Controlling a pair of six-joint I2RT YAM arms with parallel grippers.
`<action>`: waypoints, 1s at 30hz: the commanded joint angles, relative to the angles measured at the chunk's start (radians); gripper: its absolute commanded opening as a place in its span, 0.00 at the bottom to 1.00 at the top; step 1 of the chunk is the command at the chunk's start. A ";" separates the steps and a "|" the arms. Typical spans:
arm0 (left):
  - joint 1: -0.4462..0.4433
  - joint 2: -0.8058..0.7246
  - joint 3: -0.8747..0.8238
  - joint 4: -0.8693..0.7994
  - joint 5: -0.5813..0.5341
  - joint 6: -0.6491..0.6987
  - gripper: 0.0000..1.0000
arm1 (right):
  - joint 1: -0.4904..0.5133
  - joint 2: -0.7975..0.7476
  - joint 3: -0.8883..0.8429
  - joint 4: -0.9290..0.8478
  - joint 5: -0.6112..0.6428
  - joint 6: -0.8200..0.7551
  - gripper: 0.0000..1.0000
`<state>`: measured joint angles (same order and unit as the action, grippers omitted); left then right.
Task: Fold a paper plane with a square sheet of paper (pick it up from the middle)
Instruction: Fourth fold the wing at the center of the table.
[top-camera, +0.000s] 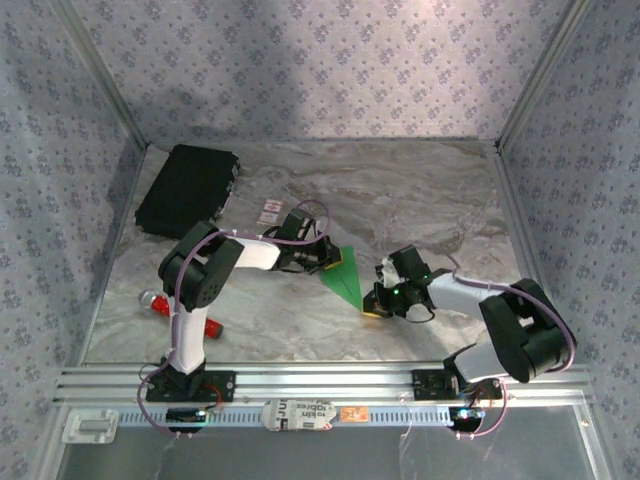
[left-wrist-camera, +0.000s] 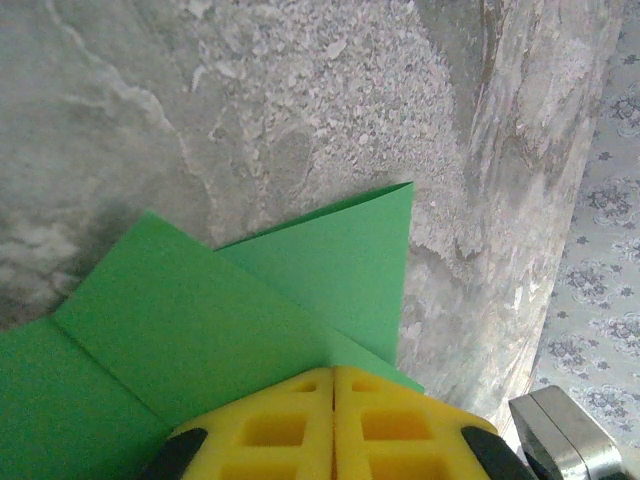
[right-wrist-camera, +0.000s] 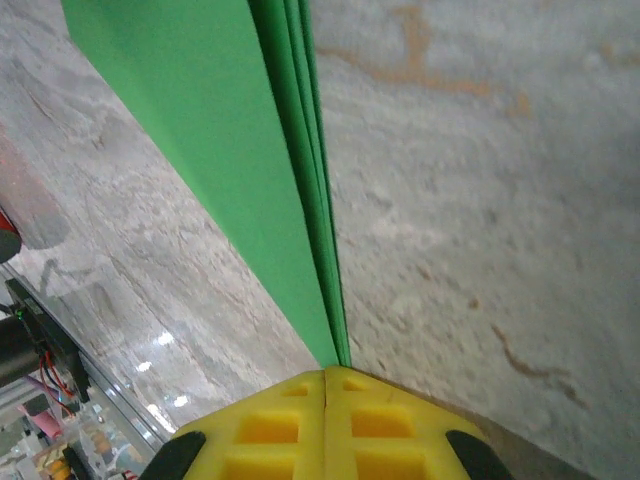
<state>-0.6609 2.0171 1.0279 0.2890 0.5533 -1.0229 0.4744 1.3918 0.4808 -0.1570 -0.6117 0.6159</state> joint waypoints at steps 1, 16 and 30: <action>0.015 0.047 -0.046 -0.117 -0.068 0.001 0.07 | -0.006 -0.052 0.006 -0.083 0.021 -0.021 0.04; 0.015 0.009 -0.082 -0.074 -0.069 -0.051 0.07 | -0.001 -0.068 0.000 0.008 0.025 0.183 0.28; 0.021 -0.009 -0.120 -0.029 -0.069 -0.080 0.07 | 0.001 -0.061 -0.004 -0.044 0.074 0.169 0.28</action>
<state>-0.6502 1.9881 0.9581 0.3637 0.5381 -1.0874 0.4736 1.3277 0.4877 -0.1730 -0.5560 0.7689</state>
